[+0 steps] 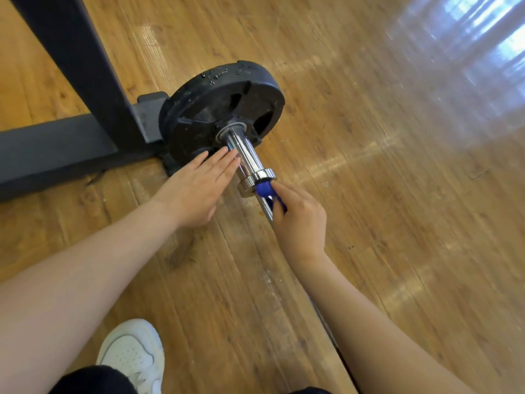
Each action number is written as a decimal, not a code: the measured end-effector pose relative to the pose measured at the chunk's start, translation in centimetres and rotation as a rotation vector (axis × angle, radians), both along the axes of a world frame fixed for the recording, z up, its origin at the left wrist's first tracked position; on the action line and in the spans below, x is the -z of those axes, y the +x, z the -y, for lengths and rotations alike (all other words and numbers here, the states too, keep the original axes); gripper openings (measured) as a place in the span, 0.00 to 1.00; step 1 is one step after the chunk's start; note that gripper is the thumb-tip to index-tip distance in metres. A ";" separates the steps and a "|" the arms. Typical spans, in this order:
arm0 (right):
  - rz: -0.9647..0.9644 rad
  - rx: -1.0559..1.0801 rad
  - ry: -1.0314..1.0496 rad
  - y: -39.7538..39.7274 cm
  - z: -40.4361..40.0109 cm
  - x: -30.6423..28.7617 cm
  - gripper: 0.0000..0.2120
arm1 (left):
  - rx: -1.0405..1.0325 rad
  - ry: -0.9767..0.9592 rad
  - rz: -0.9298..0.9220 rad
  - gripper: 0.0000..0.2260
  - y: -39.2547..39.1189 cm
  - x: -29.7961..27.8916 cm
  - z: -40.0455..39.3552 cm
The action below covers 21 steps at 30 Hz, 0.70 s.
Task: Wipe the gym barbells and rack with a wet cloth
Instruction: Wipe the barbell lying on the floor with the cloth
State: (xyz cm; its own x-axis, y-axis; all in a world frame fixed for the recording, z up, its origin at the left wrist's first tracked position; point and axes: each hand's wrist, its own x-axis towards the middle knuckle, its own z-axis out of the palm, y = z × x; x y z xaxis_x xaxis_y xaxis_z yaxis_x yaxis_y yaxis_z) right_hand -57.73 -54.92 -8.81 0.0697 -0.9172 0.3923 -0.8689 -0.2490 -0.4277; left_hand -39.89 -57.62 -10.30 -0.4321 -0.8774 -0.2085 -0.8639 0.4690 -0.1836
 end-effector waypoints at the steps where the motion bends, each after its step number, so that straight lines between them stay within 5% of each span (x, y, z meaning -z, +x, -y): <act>1: -0.008 -0.110 -0.083 0.9 0.9 0.1 0.11 | -0.020 0.004 -0.006 0.36 0.2 0.0 0.0; 5: -0.244 -0.449 -0.055 1.3 3.6 3.0 0.12 | -0.043 0.023 -0.029 0.36 1.0 0.3 -0.5; 10: -0.084 -0.269 -0.037 0.6 3.4 4.2 0.11 | -0.090 0.053 -0.043 0.34 2.0 0.9 -0.7; 15: -0.412 -0.712 -0.076 0.9 4.3 3.8 0.14 | -0.085 0.045 -0.028 0.32 3.0 1.5 -0.8; 17: -0.309 -0.687 -0.060 -0.1 5.6 3.2 0.11 | -0.094 0.042 -0.038 0.33 3.4 1.7 -0.9; 21: 0.041 -0.291 0.069 -0.6 4.3 3.7 0.12 | -0.074 0.069 -0.030 0.33 3.2 1.8 -0.9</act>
